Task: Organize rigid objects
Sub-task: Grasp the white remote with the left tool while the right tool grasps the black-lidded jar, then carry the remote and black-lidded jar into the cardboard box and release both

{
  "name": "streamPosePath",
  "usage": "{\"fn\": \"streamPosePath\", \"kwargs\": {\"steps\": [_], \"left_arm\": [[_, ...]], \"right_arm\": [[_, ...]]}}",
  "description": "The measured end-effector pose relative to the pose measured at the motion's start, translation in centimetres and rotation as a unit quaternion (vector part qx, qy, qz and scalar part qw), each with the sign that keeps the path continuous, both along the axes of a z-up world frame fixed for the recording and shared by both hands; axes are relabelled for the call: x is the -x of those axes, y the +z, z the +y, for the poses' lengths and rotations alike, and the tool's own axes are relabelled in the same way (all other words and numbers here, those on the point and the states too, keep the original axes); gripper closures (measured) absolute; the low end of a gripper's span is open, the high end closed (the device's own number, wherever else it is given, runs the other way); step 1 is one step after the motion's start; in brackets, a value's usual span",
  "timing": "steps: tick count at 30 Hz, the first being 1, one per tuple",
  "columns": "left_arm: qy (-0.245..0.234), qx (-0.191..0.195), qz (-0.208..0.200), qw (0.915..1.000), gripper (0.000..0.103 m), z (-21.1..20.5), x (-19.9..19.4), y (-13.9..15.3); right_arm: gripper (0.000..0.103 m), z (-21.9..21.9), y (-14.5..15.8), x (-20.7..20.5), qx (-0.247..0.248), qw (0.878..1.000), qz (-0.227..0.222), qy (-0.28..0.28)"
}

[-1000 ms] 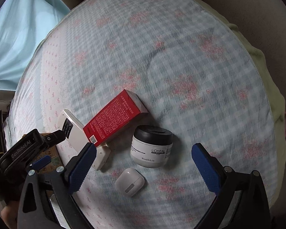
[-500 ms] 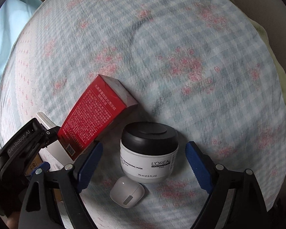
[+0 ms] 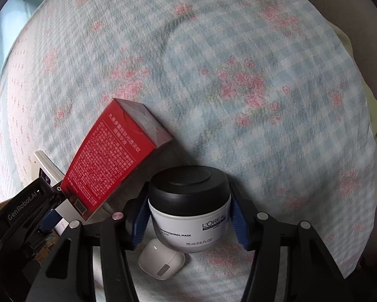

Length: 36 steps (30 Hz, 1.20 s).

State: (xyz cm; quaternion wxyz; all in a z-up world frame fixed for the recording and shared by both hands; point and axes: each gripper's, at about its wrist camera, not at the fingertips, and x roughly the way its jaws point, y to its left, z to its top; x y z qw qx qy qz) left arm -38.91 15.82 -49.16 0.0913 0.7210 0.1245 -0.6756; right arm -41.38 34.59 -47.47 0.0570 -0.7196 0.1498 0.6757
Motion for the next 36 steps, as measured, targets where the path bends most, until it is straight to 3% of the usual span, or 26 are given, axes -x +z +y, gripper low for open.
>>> {"fn": "streamPosePath", "kwargs": {"steps": [10,16,26,30,32,33,34,36], "left_arm": [[-0.019,-0.025,0.032,0.9990,0.044,0.5,-1.4,3.6],[-0.002,-0.054,0.044,0.9976,0.045,-0.2,-2.5,5.8],[0.004,-0.086,0.050,0.9951,0.047,-2.9,-2.8,6.7],[0.013,-0.104,0.057,0.9928,0.049,-3.8,-3.5,6.6],[0.023,-0.117,0.060,0.9911,0.056,-3.8,-3.6,6.8],[0.027,-0.124,0.060,0.9902,0.073,-4.0,-3.7,7.0],[0.031,-0.130,0.060,0.9892,0.079,-3.9,-3.6,7.2],[0.041,-0.147,0.056,0.9867,0.079,-4.2,-3.6,7.1]], "right_arm": [[0.050,2.0,1.0,-1.1,0.025,1.000,0.007,-0.008],[0.050,3.0,2.3,-1.7,0.035,0.999,0.022,-0.006],[0.050,4.1,4.2,-2.5,0.046,0.998,0.036,-0.010],[0.050,3.2,4.9,-5.2,0.052,0.998,0.036,-0.013],[0.050,2.5,5.4,-5.1,0.055,0.998,0.038,-0.012],[0.050,1.9,5.8,-5.2,0.055,0.998,0.040,-0.011],[0.050,1.9,6.1,-5.2,0.056,0.998,0.041,-0.009],[0.050,1.5,6.4,-4.8,0.059,0.997,0.044,-0.006]]}}
